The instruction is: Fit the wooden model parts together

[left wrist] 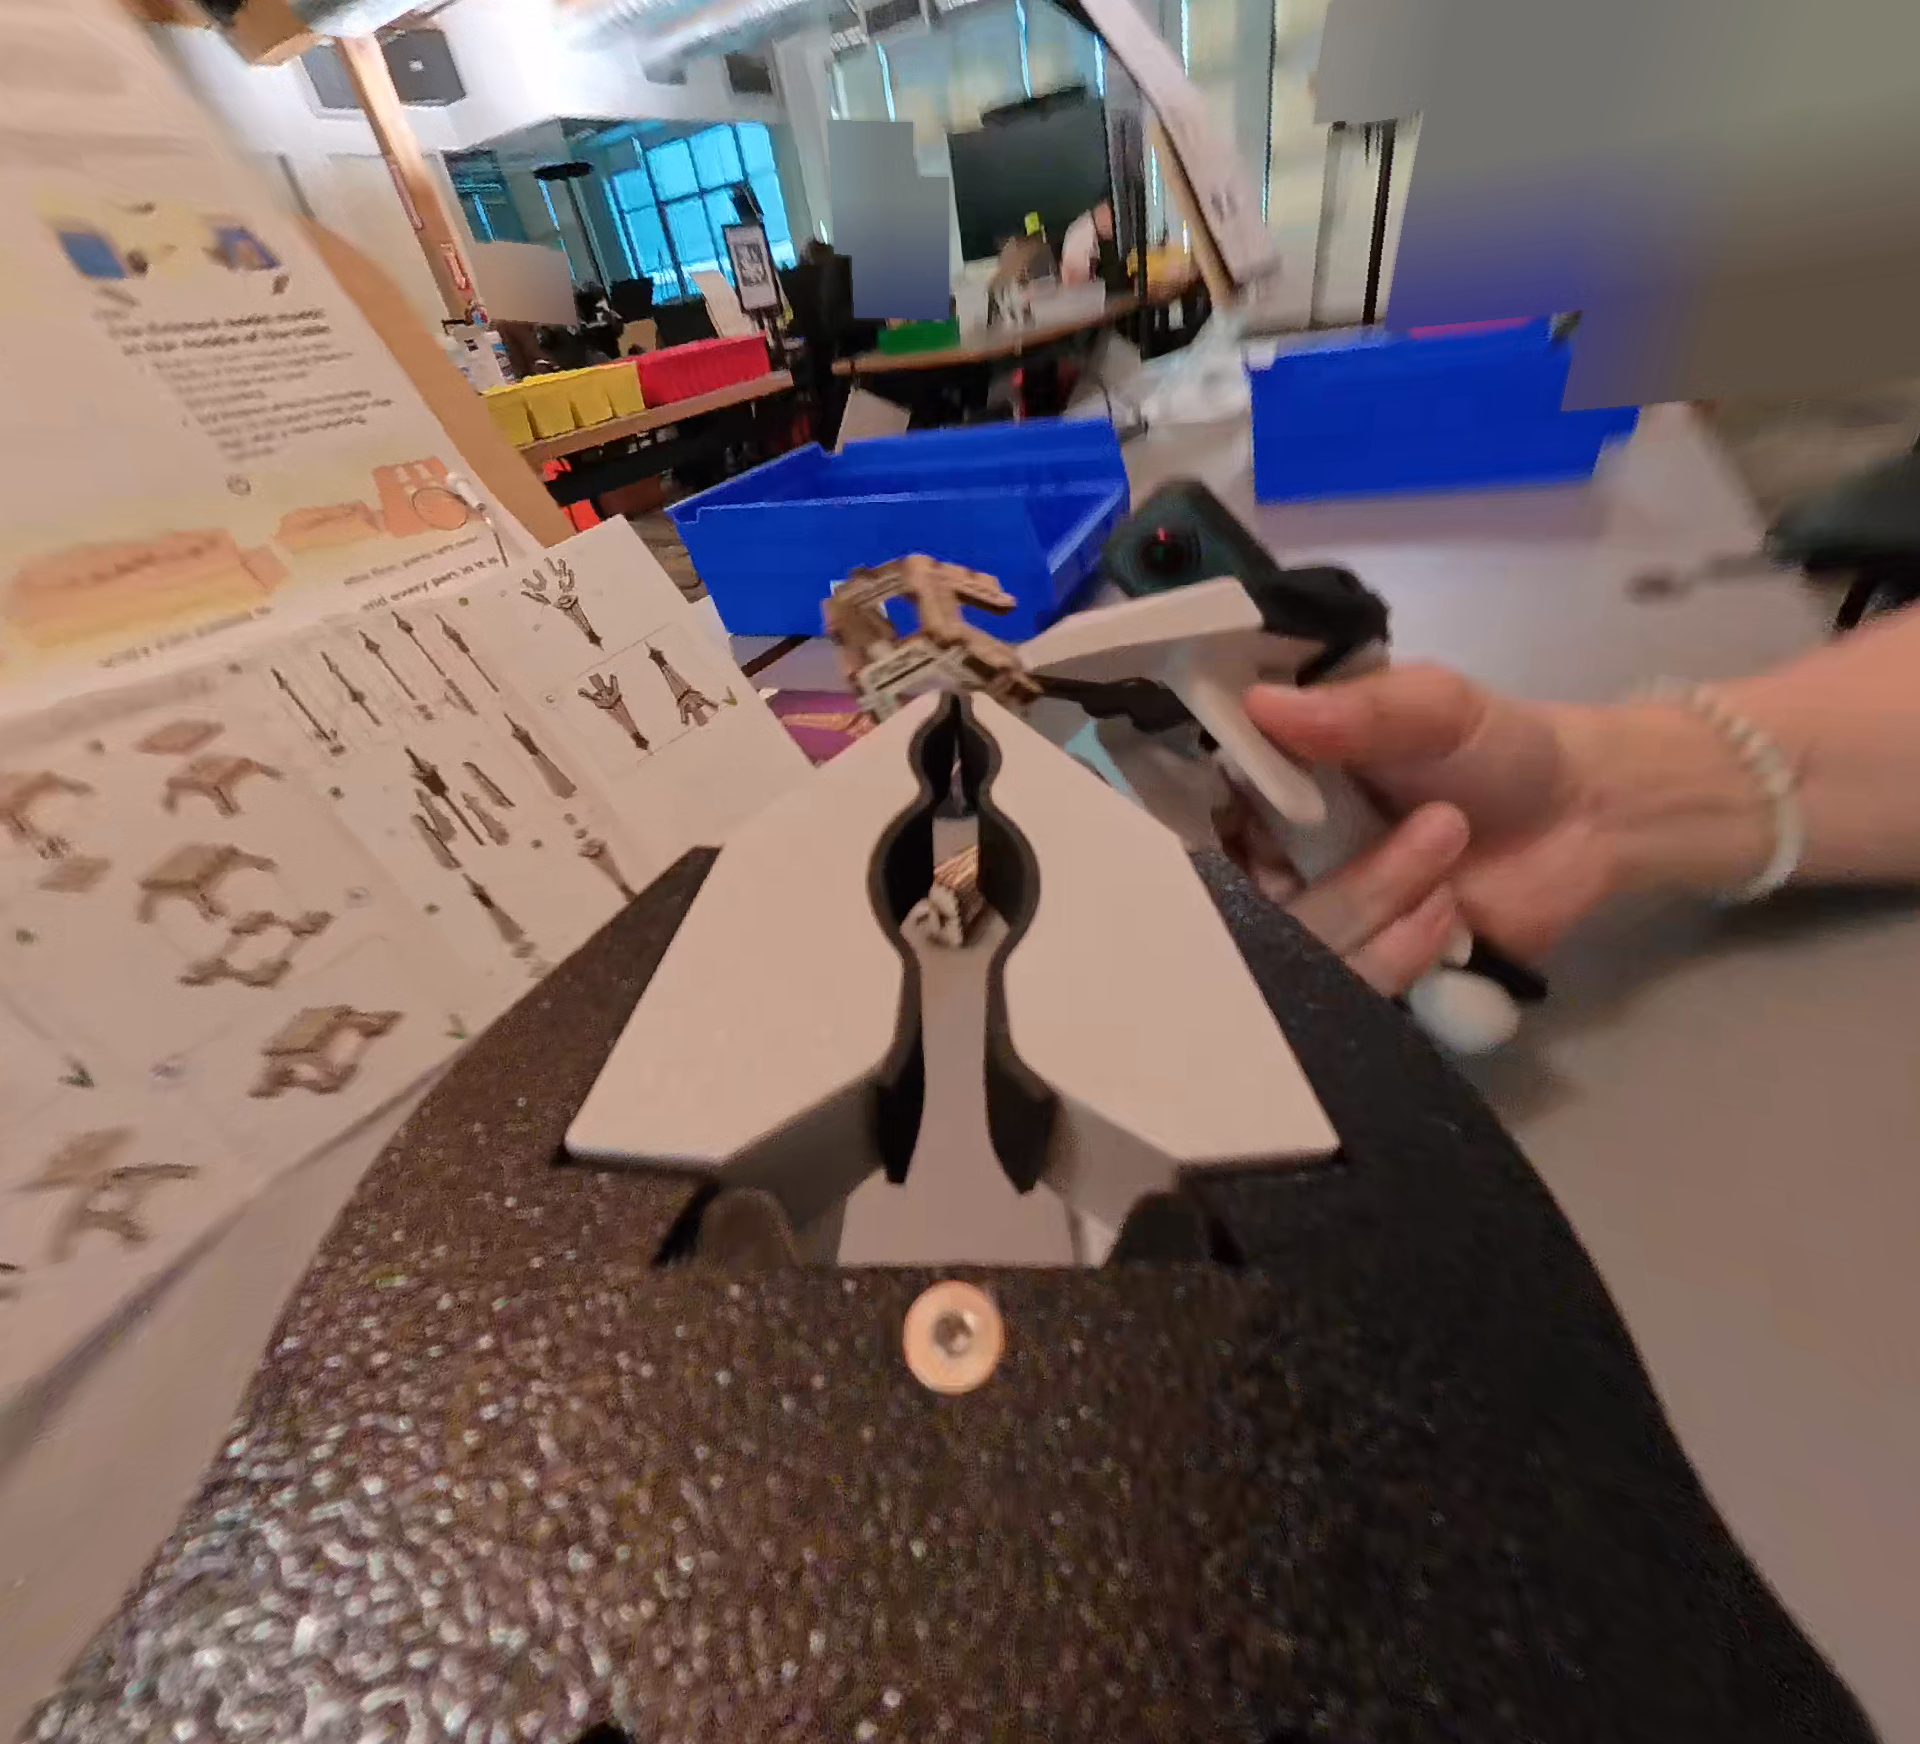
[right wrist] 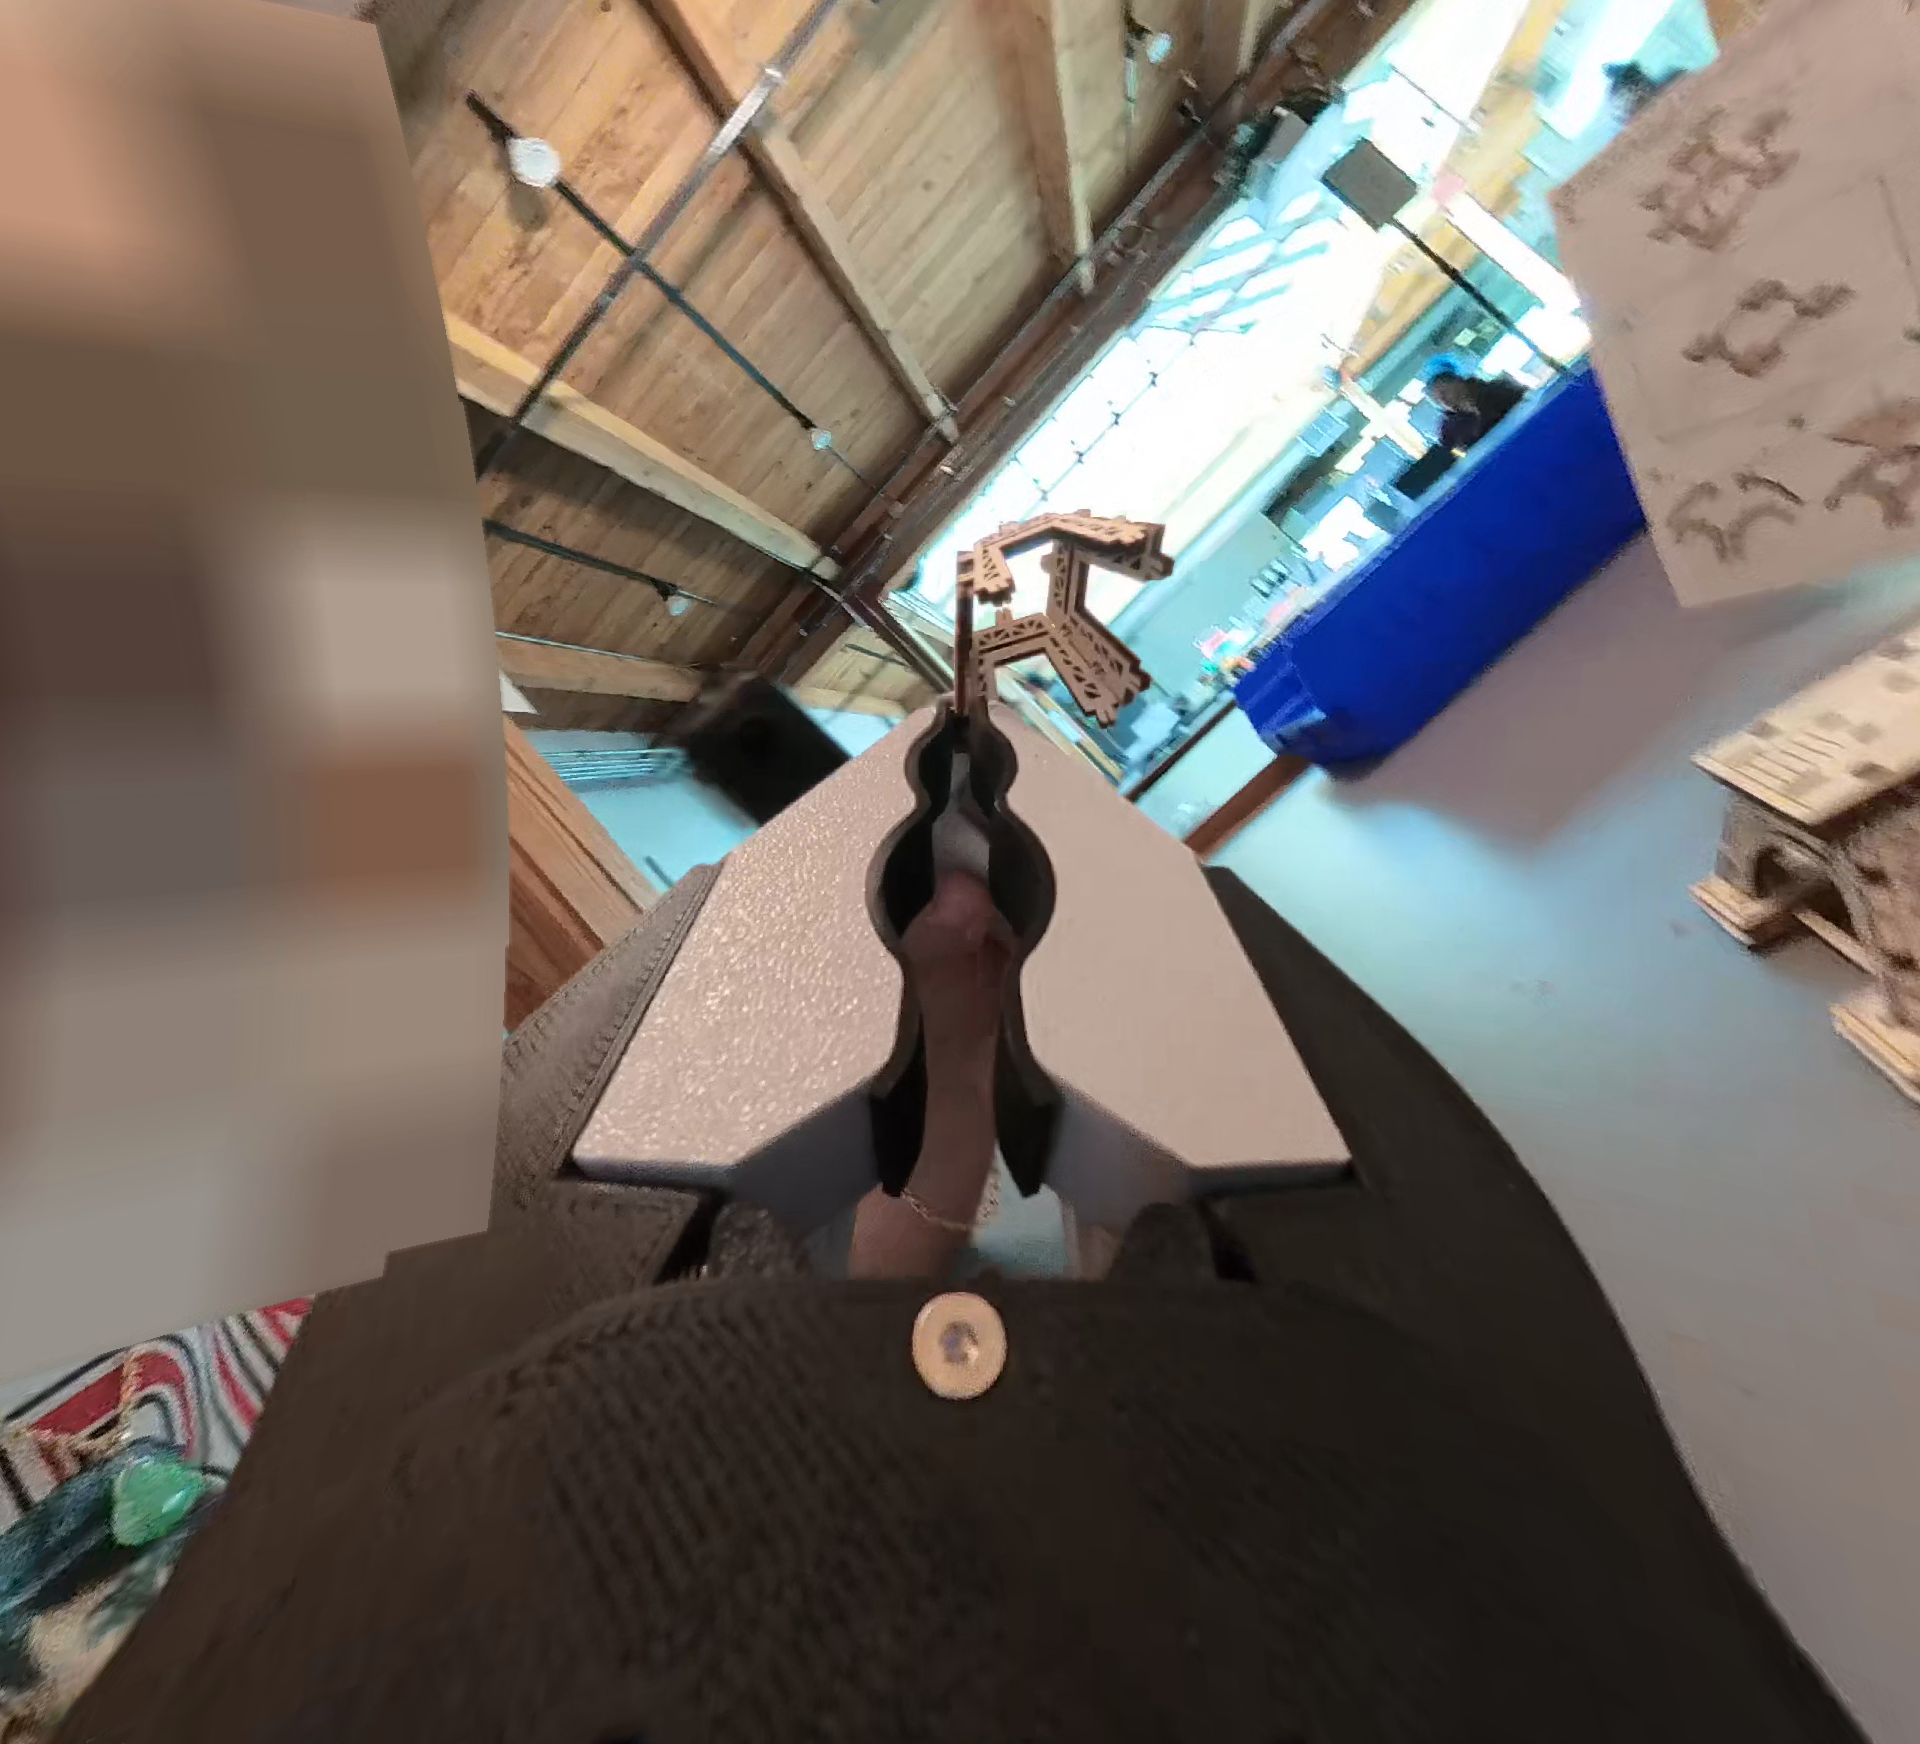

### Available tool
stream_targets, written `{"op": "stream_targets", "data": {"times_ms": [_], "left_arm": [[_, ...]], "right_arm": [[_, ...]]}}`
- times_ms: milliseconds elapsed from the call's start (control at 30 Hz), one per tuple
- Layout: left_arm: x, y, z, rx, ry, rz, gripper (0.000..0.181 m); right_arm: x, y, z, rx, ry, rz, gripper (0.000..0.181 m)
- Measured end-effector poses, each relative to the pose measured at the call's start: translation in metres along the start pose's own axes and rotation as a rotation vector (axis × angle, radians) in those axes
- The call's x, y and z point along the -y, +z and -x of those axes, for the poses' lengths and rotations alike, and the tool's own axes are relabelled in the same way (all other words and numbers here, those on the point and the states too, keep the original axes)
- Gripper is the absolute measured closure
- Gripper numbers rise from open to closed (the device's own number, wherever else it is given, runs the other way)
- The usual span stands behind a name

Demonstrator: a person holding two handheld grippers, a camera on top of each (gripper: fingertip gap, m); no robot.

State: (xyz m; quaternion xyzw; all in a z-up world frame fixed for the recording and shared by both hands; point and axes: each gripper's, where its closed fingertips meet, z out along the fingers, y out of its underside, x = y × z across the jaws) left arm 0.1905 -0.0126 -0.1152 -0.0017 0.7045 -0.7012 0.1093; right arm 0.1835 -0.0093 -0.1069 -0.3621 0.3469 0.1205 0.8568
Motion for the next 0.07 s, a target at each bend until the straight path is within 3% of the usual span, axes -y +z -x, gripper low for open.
{"op": "stream_targets", "data": {"times_ms": [67], "left_arm": [[0.0055,-0.0007,-0.0019,-0.029,-0.079,-0.037,0.179]], "right_arm": [[0.0051,-0.0009,0.0071,0.034,0.016,-0.053,0.180]]}}
